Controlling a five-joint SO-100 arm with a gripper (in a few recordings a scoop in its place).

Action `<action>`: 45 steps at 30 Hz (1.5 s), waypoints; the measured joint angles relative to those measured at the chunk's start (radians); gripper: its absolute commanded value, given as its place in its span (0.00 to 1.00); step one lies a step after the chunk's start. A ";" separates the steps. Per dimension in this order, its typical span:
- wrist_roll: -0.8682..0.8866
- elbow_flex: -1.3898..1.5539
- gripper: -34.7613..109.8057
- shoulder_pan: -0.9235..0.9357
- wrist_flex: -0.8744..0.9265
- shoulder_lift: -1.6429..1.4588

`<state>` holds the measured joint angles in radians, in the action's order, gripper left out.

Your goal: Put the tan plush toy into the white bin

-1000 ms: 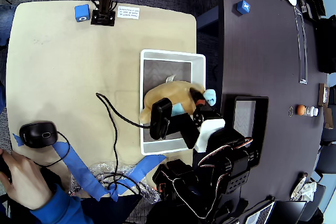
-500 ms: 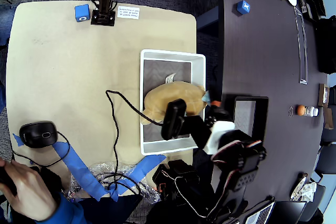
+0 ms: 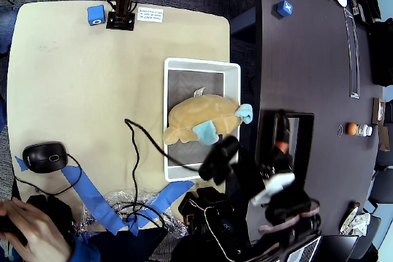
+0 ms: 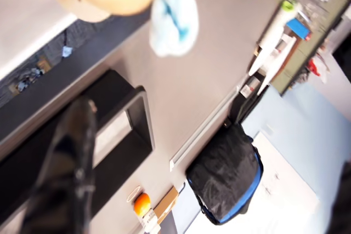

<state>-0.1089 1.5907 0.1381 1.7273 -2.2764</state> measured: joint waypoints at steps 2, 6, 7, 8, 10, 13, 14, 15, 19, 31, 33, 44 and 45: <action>0.000 0.000 0.68 0.011 0.000 -0.051; 0.000 0.000 0.68 0.074 0.000 -0.143; 0.000 0.000 0.68 0.101 0.000 -0.163; 0.000 0.000 0.68 0.135 0.000 -0.183; 0.000 0.000 0.68 0.209 0.000 -0.213; 0.000 0.000 0.68 0.319 0.000 -0.262; 0.000 0.000 0.68 0.357 0.000 -0.279; 0.000 0.000 0.68 0.396 0.000 -0.293; 0.002 0.026 0.68 0.506 0.000 -0.359; -0.002 0.176 0.68 0.589 0.000 -0.474; 0.002 0.187 0.68 0.589 0.000 -0.489; 0.005 0.187 0.67 0.592 0.000 -0.509; 0.005 0.187 0.67 0.589 0.000 -0.509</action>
<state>-0.1043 1.7779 0.7271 1.7273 -2.7857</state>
